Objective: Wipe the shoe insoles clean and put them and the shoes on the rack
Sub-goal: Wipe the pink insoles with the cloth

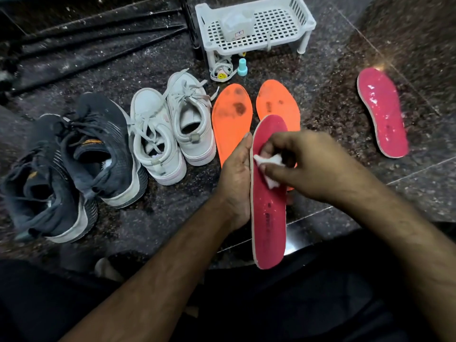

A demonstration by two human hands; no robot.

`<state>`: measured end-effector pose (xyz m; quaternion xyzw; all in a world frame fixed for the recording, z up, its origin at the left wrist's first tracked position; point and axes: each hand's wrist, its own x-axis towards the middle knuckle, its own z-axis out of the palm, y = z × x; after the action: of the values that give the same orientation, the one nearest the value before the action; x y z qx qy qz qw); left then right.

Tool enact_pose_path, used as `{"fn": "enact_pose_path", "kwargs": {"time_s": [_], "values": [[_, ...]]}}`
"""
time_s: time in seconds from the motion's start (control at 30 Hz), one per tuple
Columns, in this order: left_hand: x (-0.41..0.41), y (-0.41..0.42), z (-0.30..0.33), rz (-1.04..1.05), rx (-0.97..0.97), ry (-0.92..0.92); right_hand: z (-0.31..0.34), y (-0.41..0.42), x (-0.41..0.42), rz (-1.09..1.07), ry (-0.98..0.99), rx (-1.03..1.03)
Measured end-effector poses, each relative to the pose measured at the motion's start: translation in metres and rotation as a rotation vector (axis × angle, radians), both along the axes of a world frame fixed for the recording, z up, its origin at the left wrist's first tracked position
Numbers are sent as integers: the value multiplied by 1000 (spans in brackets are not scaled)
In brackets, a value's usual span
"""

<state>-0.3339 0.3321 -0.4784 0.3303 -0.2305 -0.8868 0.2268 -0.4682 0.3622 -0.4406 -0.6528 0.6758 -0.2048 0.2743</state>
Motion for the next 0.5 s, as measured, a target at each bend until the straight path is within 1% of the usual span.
{"fn": "enact_pose_path", "kwargs": {"time_s": [0.07,0.17,0.2,0.23,0.3,0.37,0.43,0.5], "values": [[1,0,2,-1,10,9,-7,0,3,31,30,47],[0,1,4,-41,-43,-16,-12,-8,-11,-92,192,-56],[-1,1,5,-54,-61,-22,-10,-10,-16,-136,219,-100],[-2,3,7,-63,-70,-27,-7,-11,-20,-160,219,-141],[-5,4,8,-71,-64,-55,1,-8,-21,-123,151,-166],[-7,4,8,-56,-26,-83,6,0,-12,3,62,-97],[-8,4,9,-18,46,-60,3,5,0,110,42,-26],[-7,3,9,-10,58,-54,-4,4,3,117,36,-3]]}}
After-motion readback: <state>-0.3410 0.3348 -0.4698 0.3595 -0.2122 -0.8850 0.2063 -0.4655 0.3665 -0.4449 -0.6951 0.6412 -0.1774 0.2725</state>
